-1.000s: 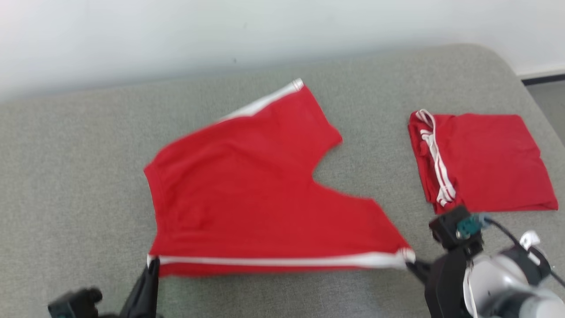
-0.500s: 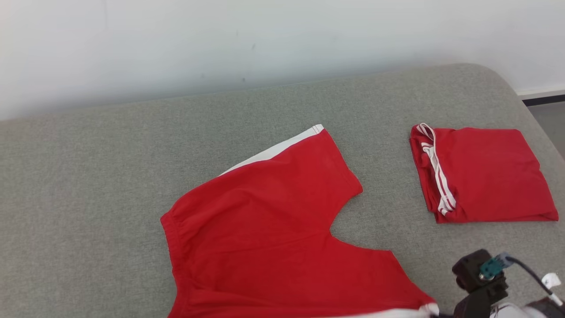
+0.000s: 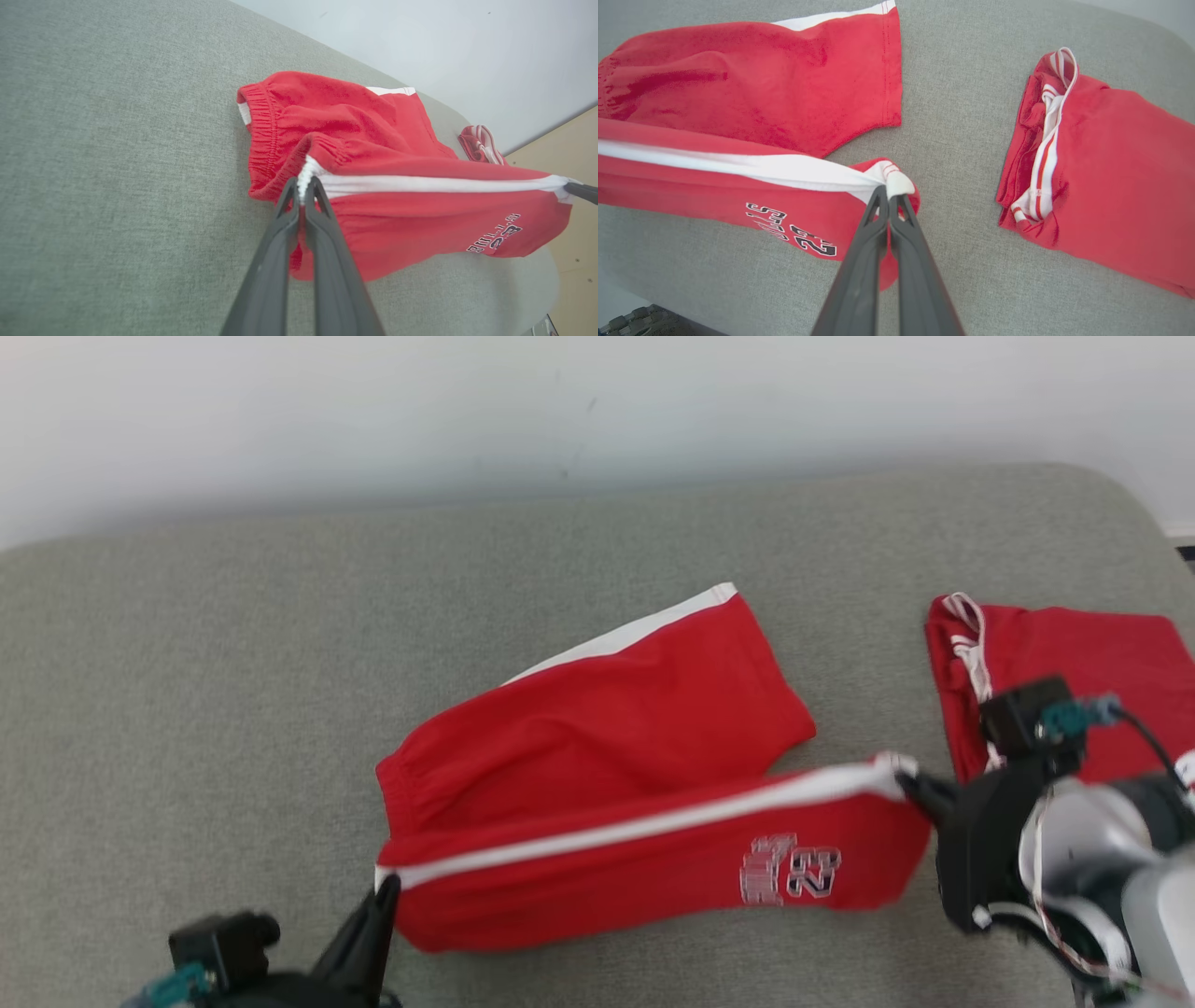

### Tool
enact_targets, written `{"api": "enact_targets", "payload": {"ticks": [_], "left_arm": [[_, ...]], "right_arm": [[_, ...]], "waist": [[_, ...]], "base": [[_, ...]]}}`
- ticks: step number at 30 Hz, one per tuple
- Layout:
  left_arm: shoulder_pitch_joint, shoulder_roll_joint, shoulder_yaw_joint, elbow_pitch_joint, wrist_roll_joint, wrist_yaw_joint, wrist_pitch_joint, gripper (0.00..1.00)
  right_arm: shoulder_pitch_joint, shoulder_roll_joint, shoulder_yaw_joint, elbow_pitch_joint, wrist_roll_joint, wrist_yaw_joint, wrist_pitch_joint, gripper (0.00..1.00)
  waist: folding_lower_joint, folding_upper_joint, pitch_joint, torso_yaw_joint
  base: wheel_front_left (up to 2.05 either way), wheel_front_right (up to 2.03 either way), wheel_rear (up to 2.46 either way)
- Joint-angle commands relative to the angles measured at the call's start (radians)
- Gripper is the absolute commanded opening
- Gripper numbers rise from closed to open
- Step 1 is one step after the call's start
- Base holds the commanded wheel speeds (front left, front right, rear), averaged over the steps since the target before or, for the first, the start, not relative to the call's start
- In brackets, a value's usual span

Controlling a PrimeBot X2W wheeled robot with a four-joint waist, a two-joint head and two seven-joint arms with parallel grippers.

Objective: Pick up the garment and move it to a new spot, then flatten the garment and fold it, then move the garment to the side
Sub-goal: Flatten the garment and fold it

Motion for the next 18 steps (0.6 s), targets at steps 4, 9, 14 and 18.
{"api": "enact_targets", "payload": {"ticks": [4,9,14,18], "left_arm": [[-0.137,-0.036,0.012,0.053,0.007,0.036,0.006,0.00],[-0.248,-0.066,0.002,0.110,0.022,0.051,0.000,0.00],[-0.347,-0.105,0.003,0.174,0.041,0.088,-0.027,0.00],[-0.411,-0.126,-0.004,0.220,0.054,0.106,-0.038,0.00]], "right_arm": [[-0.189,-0.012,0.044,0.176,-0.007,-0.004,-0.151,0.00],[-0.349,-0.010,0.069,0.357,-0.036,-0.004,-0.281,0.00],[-0.487,0.004,0.091,0.505,-0.078,-0.004,-0.405,0.00],[-0.571,0.019,0.110,0.608,-0.105,-0.004,-0.469,0.00]], "waist": [[0.0000,-0.0001,0.081,0.053],[0.0000,-0.0001,0.131,0.086],[0.0000,-0.0001,0.174,0.121],[0.0000,-0.0001,0.203,0.143]], "base": [[0.00,0.00,0.00],[0.00,0.00,0.00],[0.00,0.00,0.00],[0.00,0.00,0.00]]}}
